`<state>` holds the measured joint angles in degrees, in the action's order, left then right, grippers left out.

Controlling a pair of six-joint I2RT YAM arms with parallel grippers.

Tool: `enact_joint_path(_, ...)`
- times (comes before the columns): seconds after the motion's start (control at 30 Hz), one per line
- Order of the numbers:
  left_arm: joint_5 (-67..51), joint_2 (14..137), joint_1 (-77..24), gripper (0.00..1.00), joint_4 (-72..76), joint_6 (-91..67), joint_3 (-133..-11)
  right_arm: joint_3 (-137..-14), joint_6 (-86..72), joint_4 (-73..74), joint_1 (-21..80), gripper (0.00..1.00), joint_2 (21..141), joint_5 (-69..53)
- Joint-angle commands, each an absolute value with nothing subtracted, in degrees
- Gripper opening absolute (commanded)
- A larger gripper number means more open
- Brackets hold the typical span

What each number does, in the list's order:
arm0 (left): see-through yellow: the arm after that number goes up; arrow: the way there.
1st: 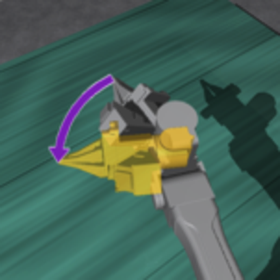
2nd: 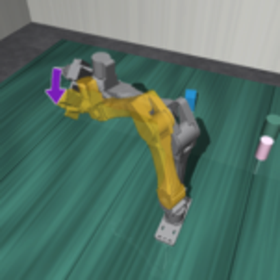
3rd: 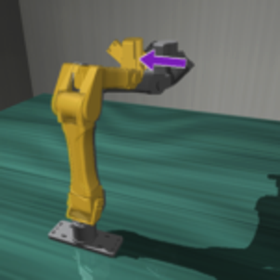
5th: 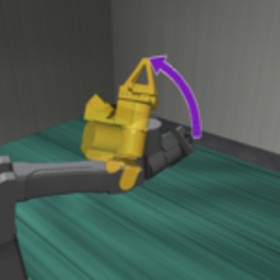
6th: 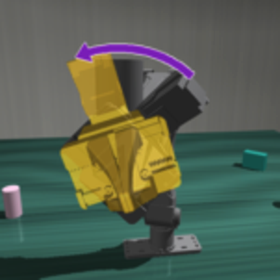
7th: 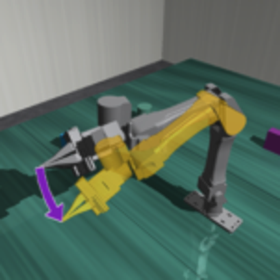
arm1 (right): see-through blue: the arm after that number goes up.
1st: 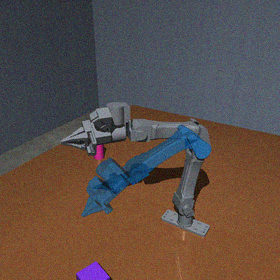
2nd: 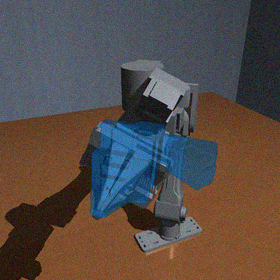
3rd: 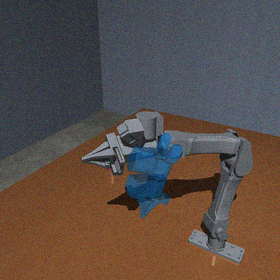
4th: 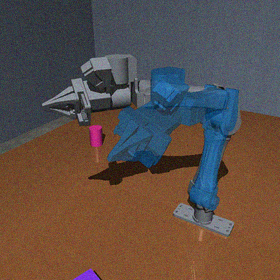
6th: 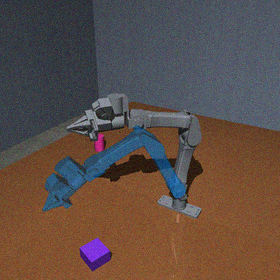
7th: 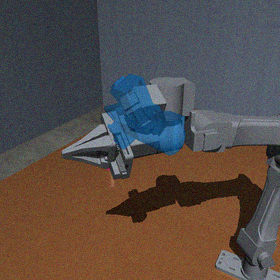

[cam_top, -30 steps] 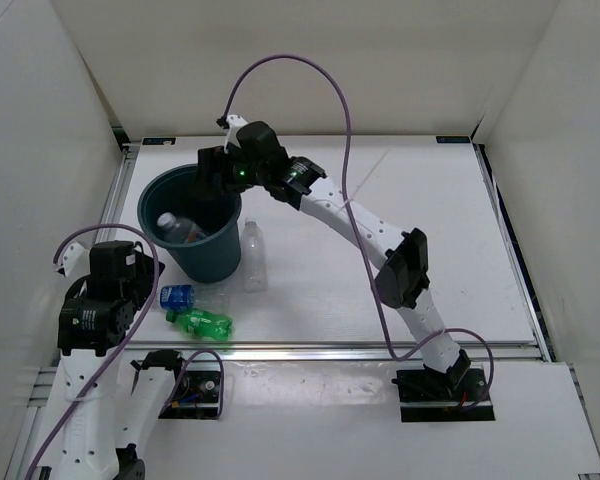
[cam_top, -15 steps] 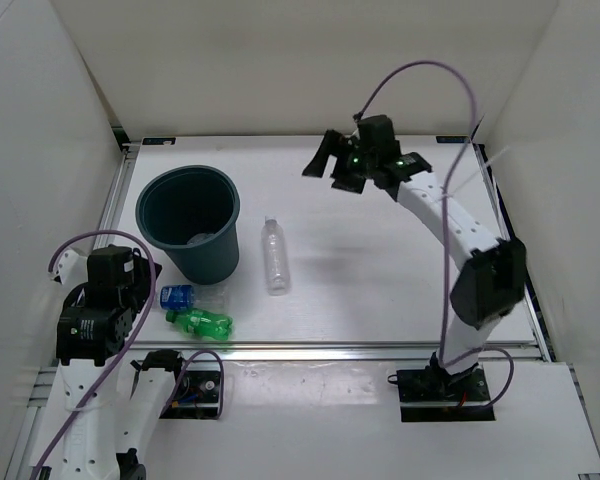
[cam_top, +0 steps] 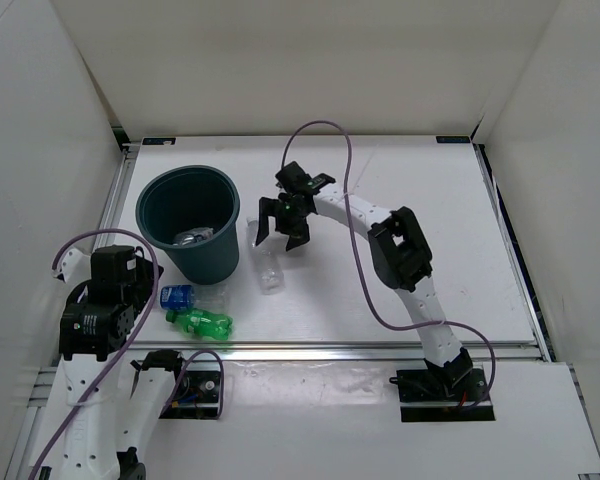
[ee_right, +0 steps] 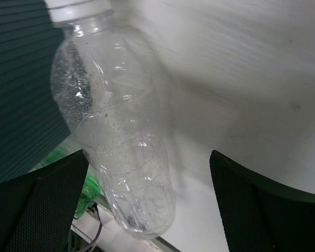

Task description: Put the plastic bottles in the bin

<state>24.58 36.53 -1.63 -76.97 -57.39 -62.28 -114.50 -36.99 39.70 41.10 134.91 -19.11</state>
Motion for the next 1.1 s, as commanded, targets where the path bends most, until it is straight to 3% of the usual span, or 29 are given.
enact_joint_path(0.0, 25.14, 36.83, -1.76, 0.99, -81.21, -55.55, -63.36, -110.77, -35.77, 43.59, 39.81, 0.99, 135.26, -17.75)
enact_joint_path(0.23, 25.14, 35.78, -1.76, 0.99, -81.74, -55.55, -62.75, -106.17, -34.02, 41.92, 40.96, 0.96, 135.26, -17.75)
enact_joint_path(0.33, 25.14, 35.77, -1.76, 0.99, -81.74, -55.55, -62.23, -106.88, -34.01, 43.15, 40.96, 0.74, 135.18, -17.59)
enact_joint_path(0.4, 25.14, 35.77, -1.76, 0.99, -81.74, -56.16, -62.23, -104.87, -33.49, 43.68, 40.35, 0.52, 133.25, -15.92)
enact_joint_path(0.53, 26.28, 35.16, -1.76, 0.99, -81.74, -57.48, -62.23, -100.65, -34.80, 43.07, 37.18, 0.48, 120.46, -10.38)
enact_joint_path(0.6, 26.81, 33.76, -1.76, 0.99, -81.74, -59.05, -62.23, -100.63, -36.21, 40.71, 35.86, 0.36, 114.20, -5.05)
enact_joint_path(0.67, 26.81, 31.92, -1.76, 0.99, -81.74, -61.07, -61.36, -99.41, -36.21, 30.49, 36.56, 0.35, 102.96, -1.07)
enact_joint_path(0.77, 25.15, 29.80, -1.76, 0.99, -81.22, -64.33, -58.98, -105.78, -36.21, 24.53, 38.40, 0.42, 100.01, 0.35)
enact_joint_path(0.8, 24.61, 29.27, -1.76, 0.99, -80.69, -65.21, -58.28, -118.00, -35.60, 26.17, 39.89, 0.42, 102.02, 0.35)
enact_joint_path(0.9, 24.08, 29.35, -1.76, 0.99, -79.98, -66.88, -57.22, -138.98, -27.63, 29.61, 45.07, 0.45, 116.31, -1.67)
enact_joint_path(0.93, 22.25, 29.36, -1.76, 0.99, -79.98, -66.88, -57.22, -145.48, -22.12, 28.14, 46.91, 0.50, 117.93, -0.36)
enact_joint_path(1.07, 17.15, 31.46, -1.76, 0.99, -78.40, -64.60, -55.38, -137.39, -16.17, 13.90, 54.83, 0.64, 120.48, 1.60)
